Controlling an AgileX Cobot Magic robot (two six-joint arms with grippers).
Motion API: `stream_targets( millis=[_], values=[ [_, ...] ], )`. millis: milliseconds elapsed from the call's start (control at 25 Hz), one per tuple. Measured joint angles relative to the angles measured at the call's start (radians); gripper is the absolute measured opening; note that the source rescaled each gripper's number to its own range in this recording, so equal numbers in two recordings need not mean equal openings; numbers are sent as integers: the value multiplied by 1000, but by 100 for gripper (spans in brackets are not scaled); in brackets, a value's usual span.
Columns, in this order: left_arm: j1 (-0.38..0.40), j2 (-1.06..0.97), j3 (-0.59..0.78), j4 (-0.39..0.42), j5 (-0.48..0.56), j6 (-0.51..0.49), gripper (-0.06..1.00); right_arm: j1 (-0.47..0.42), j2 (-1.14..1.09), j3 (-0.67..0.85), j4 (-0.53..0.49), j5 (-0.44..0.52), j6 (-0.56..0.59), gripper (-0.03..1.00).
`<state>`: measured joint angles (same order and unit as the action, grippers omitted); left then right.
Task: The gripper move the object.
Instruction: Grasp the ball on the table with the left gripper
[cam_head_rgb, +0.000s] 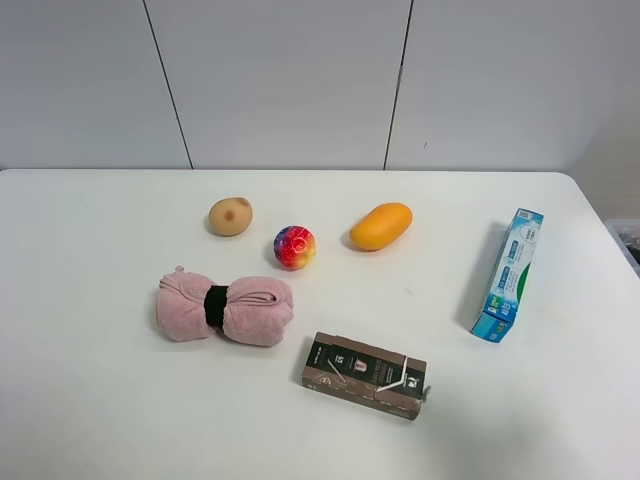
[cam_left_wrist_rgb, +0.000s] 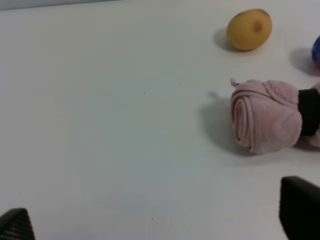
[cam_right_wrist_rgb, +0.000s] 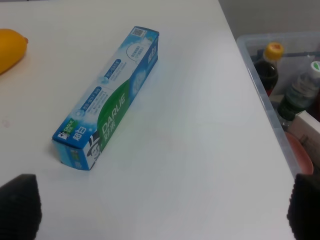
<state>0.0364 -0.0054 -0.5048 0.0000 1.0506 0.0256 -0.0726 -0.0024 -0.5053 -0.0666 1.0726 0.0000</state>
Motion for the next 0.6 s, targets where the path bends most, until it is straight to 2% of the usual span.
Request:
stream_targets(
  millis=[200, 400, 600],
  values=[
    [0, 46, -28, 0, 0, 0, 98, 0, 0, 0, 0, 0, 0, 100],
    [0, 236, -129, 0, -21, 0, 98, 0, 0, 0, 0, 0, 0, 100],
    [0, 474, -238, -63, -95, 0, 98, 0, 0, 0, 0, 0, 0, 100]
  ],
)
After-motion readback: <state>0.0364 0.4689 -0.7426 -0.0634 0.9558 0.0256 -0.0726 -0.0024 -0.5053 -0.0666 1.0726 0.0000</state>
